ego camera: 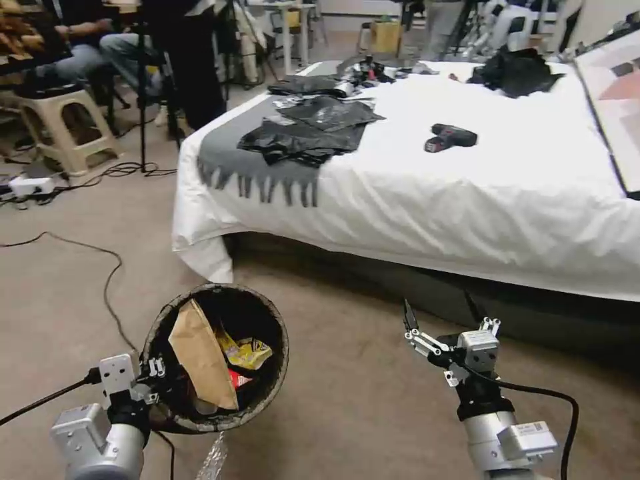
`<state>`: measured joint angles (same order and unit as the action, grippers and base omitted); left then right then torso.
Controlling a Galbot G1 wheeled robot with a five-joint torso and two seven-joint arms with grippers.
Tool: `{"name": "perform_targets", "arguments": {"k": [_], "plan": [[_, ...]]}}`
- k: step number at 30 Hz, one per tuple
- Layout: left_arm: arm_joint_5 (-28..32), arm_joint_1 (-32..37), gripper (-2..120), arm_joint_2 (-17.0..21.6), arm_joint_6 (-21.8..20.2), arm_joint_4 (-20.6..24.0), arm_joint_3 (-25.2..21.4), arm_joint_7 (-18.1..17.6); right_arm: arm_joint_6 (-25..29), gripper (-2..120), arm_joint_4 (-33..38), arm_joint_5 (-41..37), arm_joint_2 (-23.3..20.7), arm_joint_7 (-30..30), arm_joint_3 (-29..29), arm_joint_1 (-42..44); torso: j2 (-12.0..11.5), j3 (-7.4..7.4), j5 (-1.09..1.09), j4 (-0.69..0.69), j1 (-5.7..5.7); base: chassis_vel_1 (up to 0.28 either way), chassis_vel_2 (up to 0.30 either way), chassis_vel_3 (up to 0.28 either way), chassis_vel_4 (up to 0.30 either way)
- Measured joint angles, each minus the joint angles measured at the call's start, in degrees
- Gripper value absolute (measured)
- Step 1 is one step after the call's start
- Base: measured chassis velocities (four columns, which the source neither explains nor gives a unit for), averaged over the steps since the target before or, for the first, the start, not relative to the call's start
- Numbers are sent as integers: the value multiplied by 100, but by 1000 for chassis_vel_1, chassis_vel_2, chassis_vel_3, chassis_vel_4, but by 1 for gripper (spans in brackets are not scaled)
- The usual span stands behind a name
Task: Pick up the trash bin, then pick up the garbage from the floor and place it into the trash bin.
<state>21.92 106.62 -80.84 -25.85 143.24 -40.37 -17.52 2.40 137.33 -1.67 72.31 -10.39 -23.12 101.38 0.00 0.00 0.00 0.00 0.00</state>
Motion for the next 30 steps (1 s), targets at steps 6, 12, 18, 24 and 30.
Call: {"name": "perform_targets", "arguments": {"k": [6,12,18,24,30], "plan": [[-1,10,3,-32,0,0,-3,1,-20,100,-23,-34,-41,-8,18,-41,0,0,0,0,0,102,98,94,109],[-6,16,3,-62,0,0,-6,2,-59,100,-49,-84,-94,-34,29,-101,0,0,0,0,0,121,111,112,107],[-8,16,3,-75,0,0,-8,2,-82,100,-66,-102,-115,-44,35,-125,0,0,0,0,0,113,113,118,121],[-11,12,3,-81,13,0,-6,2,-128,100,-68,-157,-142,-76,43,-166,0,0,0,0,0,111,107,114,107],[-11,7,3,-80,20,0,-5,2,-155,100,-81,-180,-164,-88,56,-191,0,0,0,0,0,101,117,106,112]]}}
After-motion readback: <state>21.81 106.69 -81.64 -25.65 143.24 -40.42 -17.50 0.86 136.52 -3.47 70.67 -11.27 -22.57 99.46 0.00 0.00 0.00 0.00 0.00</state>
